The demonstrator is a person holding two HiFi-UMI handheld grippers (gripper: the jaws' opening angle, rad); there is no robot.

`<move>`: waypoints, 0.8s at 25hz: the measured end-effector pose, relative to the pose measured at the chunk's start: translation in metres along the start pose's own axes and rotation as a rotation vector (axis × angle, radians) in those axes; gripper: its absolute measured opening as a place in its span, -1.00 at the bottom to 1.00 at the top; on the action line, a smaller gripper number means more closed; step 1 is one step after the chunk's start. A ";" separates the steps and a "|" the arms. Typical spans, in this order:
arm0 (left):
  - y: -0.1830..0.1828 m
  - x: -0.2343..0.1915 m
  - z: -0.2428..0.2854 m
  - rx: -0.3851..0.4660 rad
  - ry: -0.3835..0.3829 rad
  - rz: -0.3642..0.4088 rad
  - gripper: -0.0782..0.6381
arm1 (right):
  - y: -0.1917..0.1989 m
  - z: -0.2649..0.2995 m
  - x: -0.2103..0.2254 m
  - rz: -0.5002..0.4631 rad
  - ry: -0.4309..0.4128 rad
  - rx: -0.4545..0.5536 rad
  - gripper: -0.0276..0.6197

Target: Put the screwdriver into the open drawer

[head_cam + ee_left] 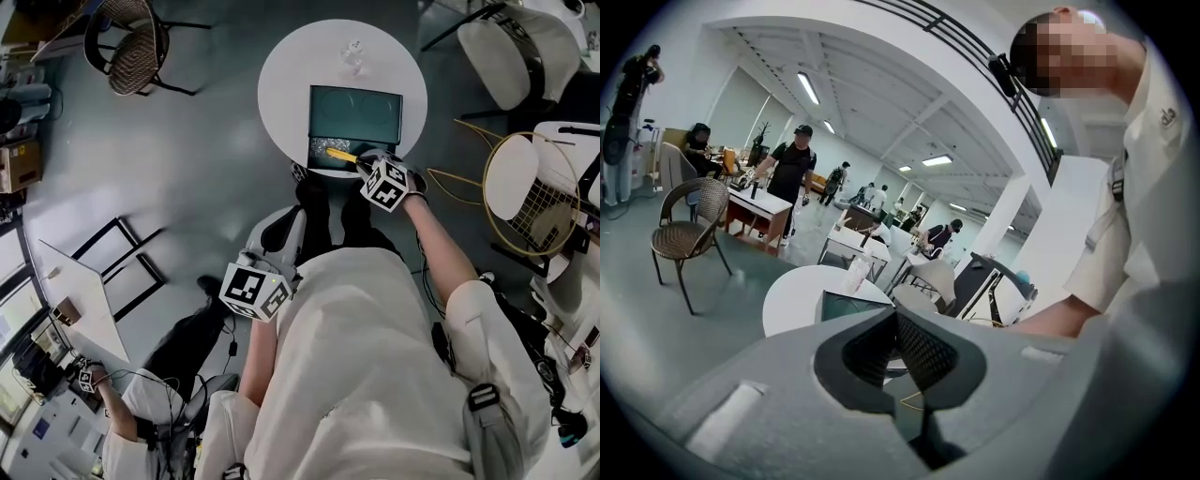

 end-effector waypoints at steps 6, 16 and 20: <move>0.000 -0.004 0.001 -0.004 0.001 -0.005 -0.75 | 0.006 0.010 0.001 -0.021 0.009 -0.037 -0.72; -0.003 -0.009 -0.001 -0.014 0.007 -0.007 -0.75 | 0.010 0.024 0.005 -0.078 0.069 -0.103 -0.72; -0.004 -0.009 0.000 -0.017 0.006 -0.007 -0.75 | 0.014 0.031 0.008 -0.114 0.087 -0.137 -0.71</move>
Point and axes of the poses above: the fingertips, and each gripper's own axes: z forward along the fingers, x to its right, y out of its underside, the point moved 4 cm from there along -z, backward along the fingers, and after that the axes turned 4 degrees about y, right-handed, at the moved point
